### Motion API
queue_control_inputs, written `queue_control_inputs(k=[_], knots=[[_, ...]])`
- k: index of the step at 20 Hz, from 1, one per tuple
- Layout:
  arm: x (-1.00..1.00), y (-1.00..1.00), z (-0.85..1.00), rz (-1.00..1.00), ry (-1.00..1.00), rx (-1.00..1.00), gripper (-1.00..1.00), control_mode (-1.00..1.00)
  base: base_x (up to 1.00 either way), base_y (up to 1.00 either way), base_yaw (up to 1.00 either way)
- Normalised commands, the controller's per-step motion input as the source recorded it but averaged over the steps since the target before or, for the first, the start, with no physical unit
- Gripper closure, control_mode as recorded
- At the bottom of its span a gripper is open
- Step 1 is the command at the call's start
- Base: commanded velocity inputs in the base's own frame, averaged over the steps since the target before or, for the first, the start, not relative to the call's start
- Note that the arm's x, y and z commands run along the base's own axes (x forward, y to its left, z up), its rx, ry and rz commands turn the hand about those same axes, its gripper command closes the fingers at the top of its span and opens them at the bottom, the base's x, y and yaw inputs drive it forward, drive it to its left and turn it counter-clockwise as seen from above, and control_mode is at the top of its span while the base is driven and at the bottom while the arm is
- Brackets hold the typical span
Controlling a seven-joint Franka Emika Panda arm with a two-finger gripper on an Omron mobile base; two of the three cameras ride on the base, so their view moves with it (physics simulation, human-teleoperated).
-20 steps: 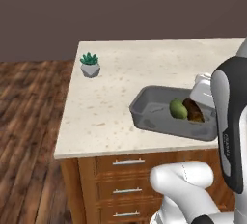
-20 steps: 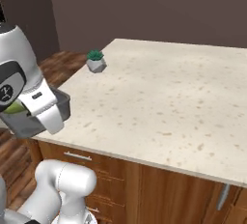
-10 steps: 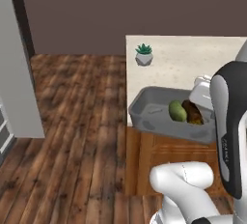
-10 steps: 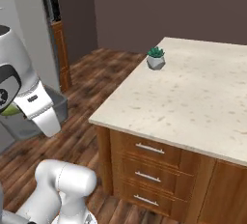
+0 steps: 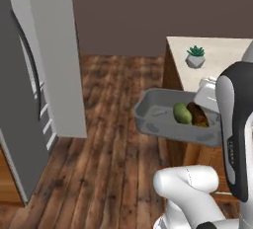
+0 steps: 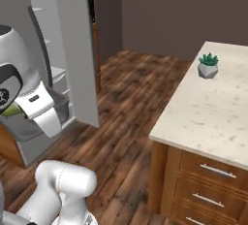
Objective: Take the sweet potato and cucumber out of the freezer and place them in the tupperware container on the counter. Then put the tupperware containing the vegetables back in the freezer.
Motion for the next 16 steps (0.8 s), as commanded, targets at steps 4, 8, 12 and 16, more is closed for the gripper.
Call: queue_control_inputs(k=[4, 8, 12, 16], knots=[[0.00, 0.00, 0.00, 0.00, 0.00, 0.00, 1.00, 1.00, 0.63, 1.00, 0.00], [0.00, 0.00, 0.00, 0.00, 0.00, 0.00, 1.00, 1.00, 0.95, 1.00, -0.01], [0.00, 0.00, 0.00, 0.00, 0.00, 0.00, 1.00, 1.00, 1.00, 0.75, -0.03], [0.00, 0.00, 0.00, 0.00, 0.00, 0.00, 1.00, 1.00, 1.00, 0.22, -0.03]])
